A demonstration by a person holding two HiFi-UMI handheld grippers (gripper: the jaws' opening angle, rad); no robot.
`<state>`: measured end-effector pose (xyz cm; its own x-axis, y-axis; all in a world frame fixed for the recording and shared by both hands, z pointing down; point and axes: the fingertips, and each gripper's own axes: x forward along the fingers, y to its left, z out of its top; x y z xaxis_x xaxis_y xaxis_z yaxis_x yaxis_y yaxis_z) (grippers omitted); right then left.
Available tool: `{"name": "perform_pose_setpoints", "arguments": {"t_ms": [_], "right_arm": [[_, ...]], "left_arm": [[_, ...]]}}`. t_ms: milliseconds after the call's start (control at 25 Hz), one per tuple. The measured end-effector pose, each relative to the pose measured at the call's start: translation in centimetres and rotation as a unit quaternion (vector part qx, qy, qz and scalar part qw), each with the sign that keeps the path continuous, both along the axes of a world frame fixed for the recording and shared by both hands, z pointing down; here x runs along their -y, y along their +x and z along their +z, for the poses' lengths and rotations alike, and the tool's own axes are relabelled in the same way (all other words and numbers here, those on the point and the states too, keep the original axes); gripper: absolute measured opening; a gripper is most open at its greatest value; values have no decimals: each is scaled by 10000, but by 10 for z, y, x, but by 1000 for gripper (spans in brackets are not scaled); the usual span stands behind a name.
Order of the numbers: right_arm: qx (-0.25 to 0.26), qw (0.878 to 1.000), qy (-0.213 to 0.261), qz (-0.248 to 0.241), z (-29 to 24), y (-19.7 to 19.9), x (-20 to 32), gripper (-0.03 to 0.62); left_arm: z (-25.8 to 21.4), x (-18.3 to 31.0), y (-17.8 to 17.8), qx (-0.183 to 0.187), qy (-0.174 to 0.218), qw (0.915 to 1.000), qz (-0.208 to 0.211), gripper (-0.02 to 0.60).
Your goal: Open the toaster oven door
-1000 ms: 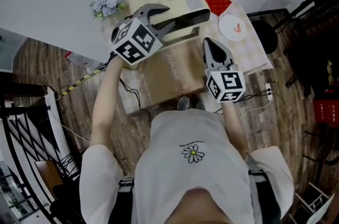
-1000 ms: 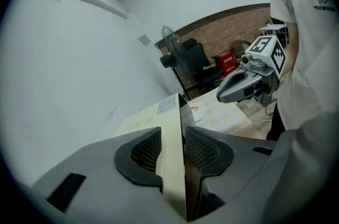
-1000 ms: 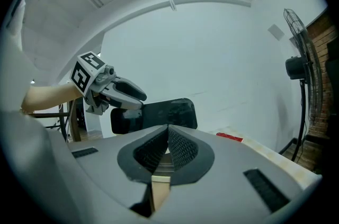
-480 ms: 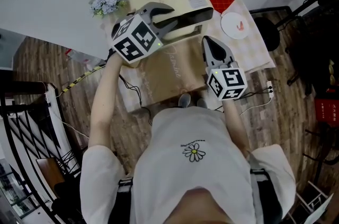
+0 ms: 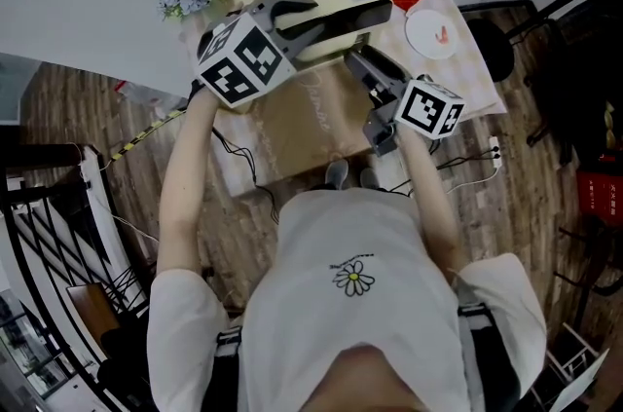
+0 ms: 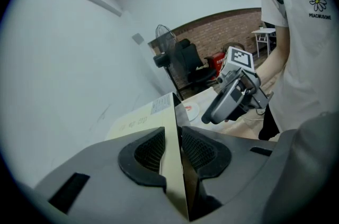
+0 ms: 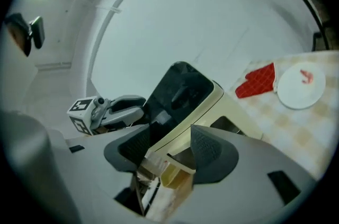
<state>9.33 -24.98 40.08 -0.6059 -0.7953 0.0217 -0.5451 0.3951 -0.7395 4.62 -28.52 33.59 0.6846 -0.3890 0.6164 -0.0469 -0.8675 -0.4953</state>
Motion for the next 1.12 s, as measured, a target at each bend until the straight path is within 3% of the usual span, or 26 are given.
{"name": "perform_pose_setpoints", "arguments": {"t_ms": [80, 240, 360, 520, 760, 840, 1000, 1120], "right_arm": [[316, 9990, -294, -151, 11, -6, 7, 210], [263, 9977, -588, -191, 34, -13, 19, 210], [531, 9943, -863, -324, 49, -23, 26, 210], [794, 9914, -930, -472, 57, -33, 35, 210], [1298, 9852, -1003, -496, 52, -48, 39, 131], [1651, 9796, -1028, -498, 55, -45, 43, 82], [2489, 9605, -1113, -563, 56, -43, 46, 71], [2733, 9531, -1223, -441, 58, -42, 45, 61]], "left_arm": [[0, 1, 0, 8, -49, 10000, -4, 112], [-2, 0, 3, -1, -138, 9999, 69, 112], [-2, 0, 3, -3, -137, 9999, 64, 114], [-2, 0, 3, -6, -93, 10000, 34, 114], [-2, 0, 3, -2, -113, 9999, 44, 114], [-2, 0, 3, 1, -107, 9999, 31, 114], [-2, -1, 4, 7, -130, 9999, 25, 115], [-2, -1, 4, 5, -115, 9999, 39, 115]]}}
